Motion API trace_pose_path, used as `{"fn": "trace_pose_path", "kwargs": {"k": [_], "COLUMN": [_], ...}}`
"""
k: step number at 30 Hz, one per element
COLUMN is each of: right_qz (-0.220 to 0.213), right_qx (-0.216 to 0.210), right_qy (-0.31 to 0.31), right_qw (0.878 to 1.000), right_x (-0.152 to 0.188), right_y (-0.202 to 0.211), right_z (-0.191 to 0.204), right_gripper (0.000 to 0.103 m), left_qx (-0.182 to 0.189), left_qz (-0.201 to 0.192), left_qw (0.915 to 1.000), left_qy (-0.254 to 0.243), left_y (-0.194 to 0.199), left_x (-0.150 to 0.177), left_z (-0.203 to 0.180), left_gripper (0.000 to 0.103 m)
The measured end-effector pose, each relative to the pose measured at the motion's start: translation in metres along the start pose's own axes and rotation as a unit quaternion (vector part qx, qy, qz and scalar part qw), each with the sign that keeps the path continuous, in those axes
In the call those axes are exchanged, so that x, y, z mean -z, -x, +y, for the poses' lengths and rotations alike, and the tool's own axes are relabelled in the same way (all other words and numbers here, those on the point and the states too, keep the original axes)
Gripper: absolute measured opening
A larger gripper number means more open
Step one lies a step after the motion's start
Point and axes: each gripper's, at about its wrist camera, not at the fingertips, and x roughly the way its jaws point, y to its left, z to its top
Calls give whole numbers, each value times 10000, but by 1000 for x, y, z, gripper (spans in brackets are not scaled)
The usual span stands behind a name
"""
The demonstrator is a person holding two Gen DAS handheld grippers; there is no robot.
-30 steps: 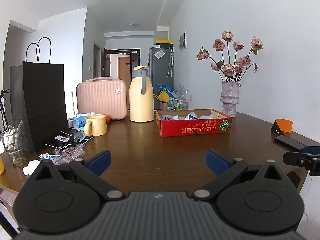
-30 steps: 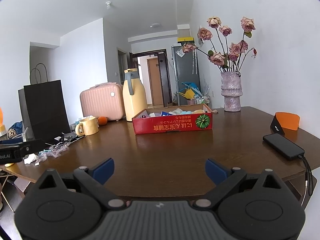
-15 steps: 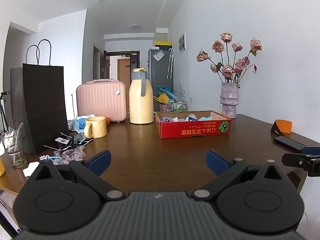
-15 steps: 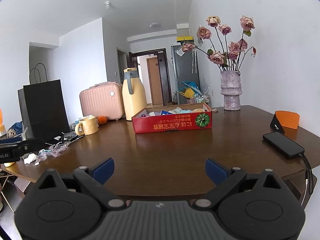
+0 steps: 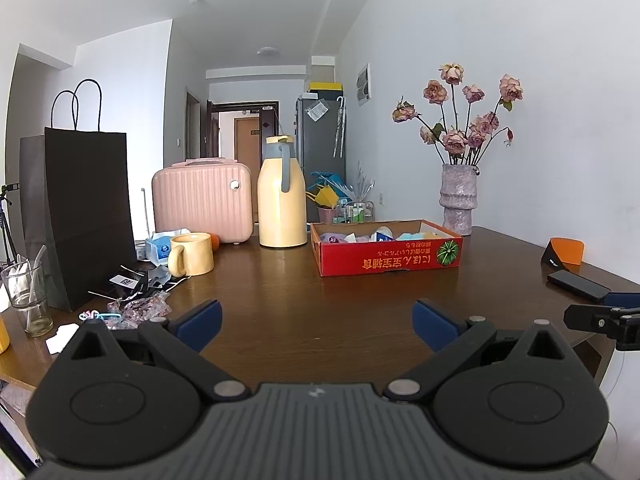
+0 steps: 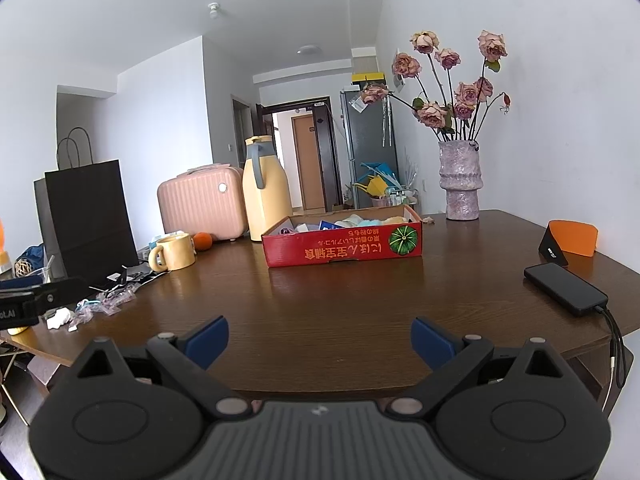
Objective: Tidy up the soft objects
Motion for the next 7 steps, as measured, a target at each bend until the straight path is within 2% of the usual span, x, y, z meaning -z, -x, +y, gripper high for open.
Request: {"fn": "trace_pose_path", "kwargs": {"k": [7], "right_qz": [2], "right_qx": [1], "right_qy": [-4], "right_qw": [10000], "right_x": [0], "right_y": [0], "right_z": [0], "right_gripper": [98], "left_qx": [4], "left_qz": [-1], "left_qw": [10000], "left_qy": [-6], "left_y": [0], "left_x": [-1], "left_z": [0], "left_gripper": [103]}}
